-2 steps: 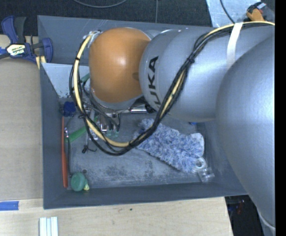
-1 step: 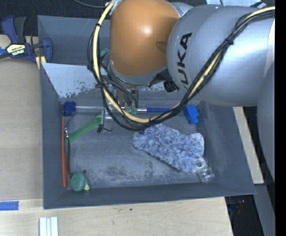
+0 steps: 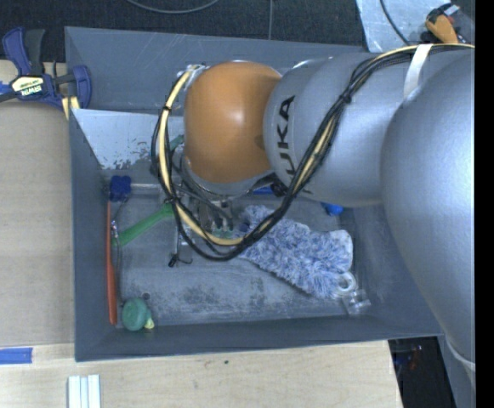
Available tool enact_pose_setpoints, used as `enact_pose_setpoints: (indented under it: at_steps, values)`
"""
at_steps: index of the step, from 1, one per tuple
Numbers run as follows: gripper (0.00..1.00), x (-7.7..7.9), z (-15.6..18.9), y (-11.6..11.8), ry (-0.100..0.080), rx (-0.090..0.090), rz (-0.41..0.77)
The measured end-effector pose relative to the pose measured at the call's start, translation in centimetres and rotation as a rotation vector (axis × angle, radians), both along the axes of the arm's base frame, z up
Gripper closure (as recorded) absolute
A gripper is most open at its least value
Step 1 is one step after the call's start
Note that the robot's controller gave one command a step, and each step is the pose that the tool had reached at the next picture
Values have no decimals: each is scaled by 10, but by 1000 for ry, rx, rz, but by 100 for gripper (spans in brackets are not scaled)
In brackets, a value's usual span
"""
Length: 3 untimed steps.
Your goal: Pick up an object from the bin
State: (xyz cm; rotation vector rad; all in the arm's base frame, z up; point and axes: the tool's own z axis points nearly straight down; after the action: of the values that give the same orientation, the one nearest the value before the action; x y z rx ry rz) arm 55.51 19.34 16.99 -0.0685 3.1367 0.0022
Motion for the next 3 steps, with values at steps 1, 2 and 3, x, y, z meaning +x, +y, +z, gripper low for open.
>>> enact_pose_setpoints:
  at_steps: [1,2,3]
  values:
    - [0,-70,3,36,-16,7,68]
    - [0,23,61,-36,-16,0,-68]
    - [0,-26,24,-36,1,5,-112]
